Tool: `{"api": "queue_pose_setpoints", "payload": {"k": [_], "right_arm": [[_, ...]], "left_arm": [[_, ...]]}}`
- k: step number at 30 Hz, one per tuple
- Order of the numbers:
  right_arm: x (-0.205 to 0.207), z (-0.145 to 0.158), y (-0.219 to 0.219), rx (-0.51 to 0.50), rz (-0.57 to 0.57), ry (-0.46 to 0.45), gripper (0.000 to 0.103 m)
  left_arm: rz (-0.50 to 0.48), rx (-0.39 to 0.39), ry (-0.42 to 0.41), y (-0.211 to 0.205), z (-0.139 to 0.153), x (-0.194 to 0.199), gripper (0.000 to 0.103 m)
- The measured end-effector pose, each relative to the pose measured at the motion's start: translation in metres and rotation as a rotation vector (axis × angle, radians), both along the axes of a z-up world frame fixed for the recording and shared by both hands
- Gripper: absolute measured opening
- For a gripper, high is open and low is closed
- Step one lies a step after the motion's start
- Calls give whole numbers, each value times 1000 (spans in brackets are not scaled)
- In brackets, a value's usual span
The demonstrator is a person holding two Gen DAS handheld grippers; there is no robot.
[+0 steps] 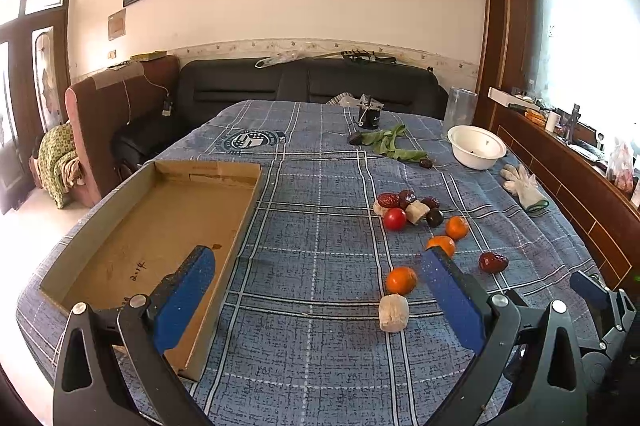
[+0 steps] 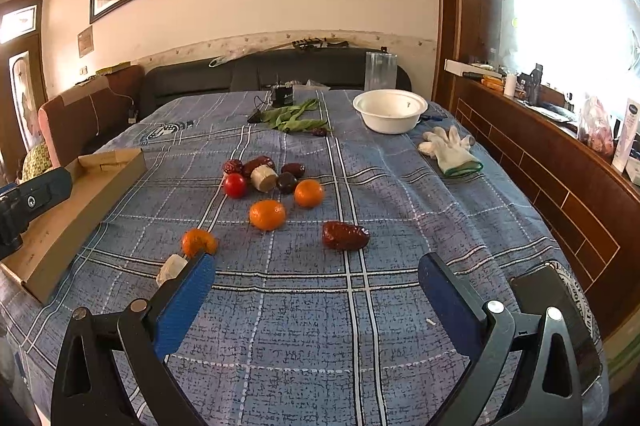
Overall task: Organize fruits
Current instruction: 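Grasp the white cube with the left gripper while the right gripper grasps the large dried date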
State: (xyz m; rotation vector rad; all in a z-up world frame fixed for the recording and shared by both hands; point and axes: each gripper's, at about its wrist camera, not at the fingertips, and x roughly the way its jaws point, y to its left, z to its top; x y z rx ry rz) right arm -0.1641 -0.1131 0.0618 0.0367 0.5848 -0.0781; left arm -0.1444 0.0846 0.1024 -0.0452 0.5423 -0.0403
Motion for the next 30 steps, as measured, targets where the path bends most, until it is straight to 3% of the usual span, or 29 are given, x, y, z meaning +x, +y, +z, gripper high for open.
{"api": "queue_pose_setpoints", "payload": {"k": [6, 11, 15, 19, 21, 23, 26, 30], "right_arm": [[4, -1, -12, 13, -4, 12, 103], [9, 4, -45, 46, -51, 23, 103], [20, 3, -69, 104, -67, 55, 103], [38, -5, -81, 169, -32, 114, 99], [50, -10, -82, 184, -7, 151, 92], [64, -16, -80, 182, 22, 193, 81], [81, -25, -75, 160, 47, 235, 80], [99, -37, -67, 135, 88, 280, 80]], "left_arm": [[-5, -8, 10, 14, 4, 8, 103], [45, -74, -7, 51, 9, 17, 103], [18, -126, 65, 57, -4, 31, 103], [-88, -134, 169, 34, -28, 43, 103], [-144, -109, 201, 16, -38, 46, 97], [-207, -92, 232, 0, -47, 48, 85], [-277, -100, 295, -16, -61, 54, 77], [-299, -101, 348, -28, -75, 63, 74]]}}
